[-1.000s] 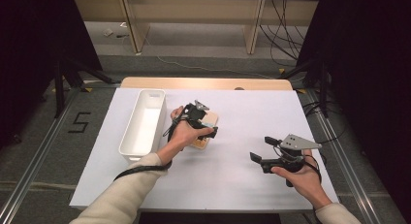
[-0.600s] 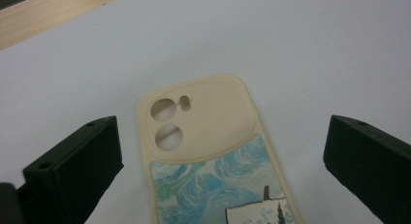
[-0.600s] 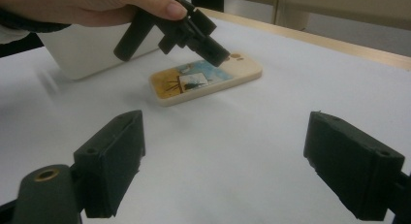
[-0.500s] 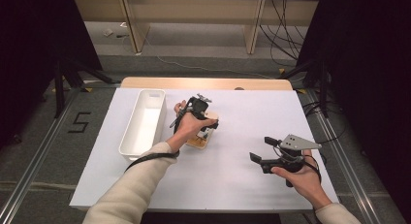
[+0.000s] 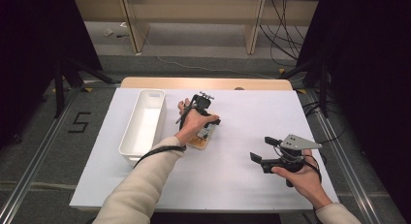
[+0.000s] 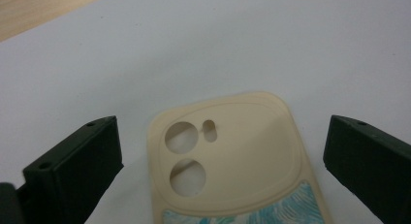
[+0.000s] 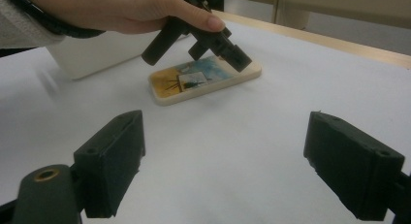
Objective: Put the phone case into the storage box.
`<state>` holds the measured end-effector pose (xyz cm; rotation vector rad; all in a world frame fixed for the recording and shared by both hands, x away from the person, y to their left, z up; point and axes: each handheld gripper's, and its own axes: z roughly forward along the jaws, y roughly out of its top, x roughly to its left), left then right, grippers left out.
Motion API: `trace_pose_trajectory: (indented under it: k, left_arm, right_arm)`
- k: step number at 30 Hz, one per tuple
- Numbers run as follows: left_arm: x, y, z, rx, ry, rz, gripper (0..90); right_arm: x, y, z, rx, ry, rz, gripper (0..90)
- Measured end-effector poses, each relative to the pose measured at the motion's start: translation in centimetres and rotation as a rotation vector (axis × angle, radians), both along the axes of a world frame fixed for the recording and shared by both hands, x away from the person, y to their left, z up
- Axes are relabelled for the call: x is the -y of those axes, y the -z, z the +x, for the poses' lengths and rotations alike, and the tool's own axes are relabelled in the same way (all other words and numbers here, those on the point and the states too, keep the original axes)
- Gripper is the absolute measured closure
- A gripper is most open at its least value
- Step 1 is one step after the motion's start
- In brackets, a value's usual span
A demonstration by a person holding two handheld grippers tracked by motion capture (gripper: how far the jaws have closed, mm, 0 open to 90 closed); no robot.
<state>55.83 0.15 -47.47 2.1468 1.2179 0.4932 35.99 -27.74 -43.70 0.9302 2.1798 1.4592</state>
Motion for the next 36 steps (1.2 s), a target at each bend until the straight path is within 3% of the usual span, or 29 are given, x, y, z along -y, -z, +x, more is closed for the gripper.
trace_pose_trajectory:
  k: [20,36]
  left_arm:
    - [0.7,0.9,1.0,-0.037,-0.038,0.003,0.0]
    - [1.1,1.3,1.2,-0.060,-0.030,-0.004,5.2]
  right_arm:
    - [0.0,0.0,0.0,-0.003,0.000,-0.005,15.7]
    - [-0.1,0.1,0.0,-0.008,-0.008,-0.008,15.7]
